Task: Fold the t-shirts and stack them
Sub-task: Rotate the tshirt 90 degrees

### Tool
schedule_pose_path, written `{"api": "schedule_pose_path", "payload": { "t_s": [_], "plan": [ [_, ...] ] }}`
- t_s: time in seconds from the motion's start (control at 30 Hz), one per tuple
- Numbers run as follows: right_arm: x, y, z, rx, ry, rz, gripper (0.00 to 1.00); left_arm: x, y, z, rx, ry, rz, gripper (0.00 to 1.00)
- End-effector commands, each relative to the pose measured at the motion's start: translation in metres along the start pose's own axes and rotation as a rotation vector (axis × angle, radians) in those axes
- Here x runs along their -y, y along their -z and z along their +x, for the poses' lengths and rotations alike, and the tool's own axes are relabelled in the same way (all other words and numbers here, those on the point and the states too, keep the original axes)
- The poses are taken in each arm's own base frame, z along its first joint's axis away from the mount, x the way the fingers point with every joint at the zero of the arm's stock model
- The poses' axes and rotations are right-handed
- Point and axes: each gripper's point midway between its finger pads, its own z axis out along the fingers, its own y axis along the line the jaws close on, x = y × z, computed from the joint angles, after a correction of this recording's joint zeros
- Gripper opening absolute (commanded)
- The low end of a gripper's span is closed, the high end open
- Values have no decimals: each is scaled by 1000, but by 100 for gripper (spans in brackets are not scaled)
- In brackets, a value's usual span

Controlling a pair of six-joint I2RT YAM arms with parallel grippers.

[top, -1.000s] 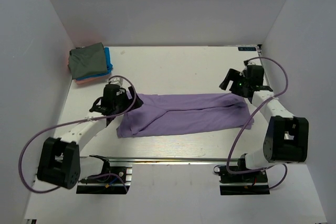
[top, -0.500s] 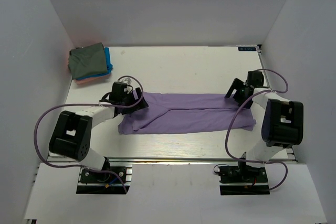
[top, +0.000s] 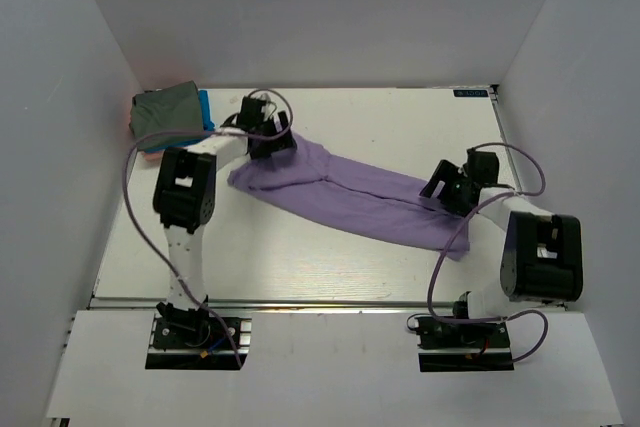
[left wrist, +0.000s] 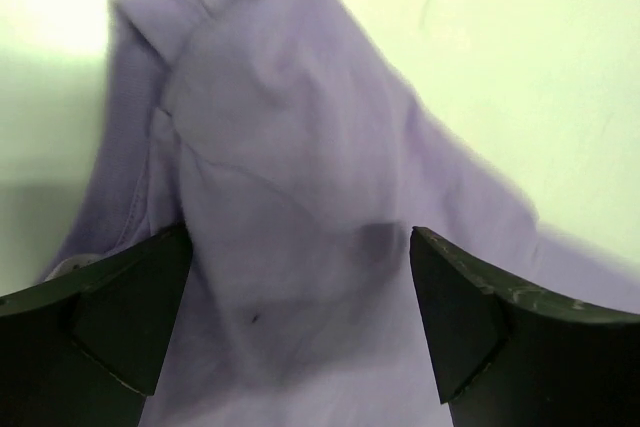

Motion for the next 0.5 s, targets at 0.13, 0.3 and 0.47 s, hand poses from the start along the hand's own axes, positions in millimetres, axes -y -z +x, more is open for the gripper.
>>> {"api": "schedule_pose_path", "payload": {
  "t_s": [0.13, 0.3, 0.47],
  "plan": [
    [-32, 25, 124, -241, 2, -68, 90, 1, -96, -40, -71, -18, -30, 100],
    [-55, 42, 197, -380, 72, -159, 90, 33, -129, -57, -15, 48, 142, 100],
    [-96, 72, 274, -567, 294, -285, 90, 50, -143, -71, 68, 72, 169, 100]
  ]
}}
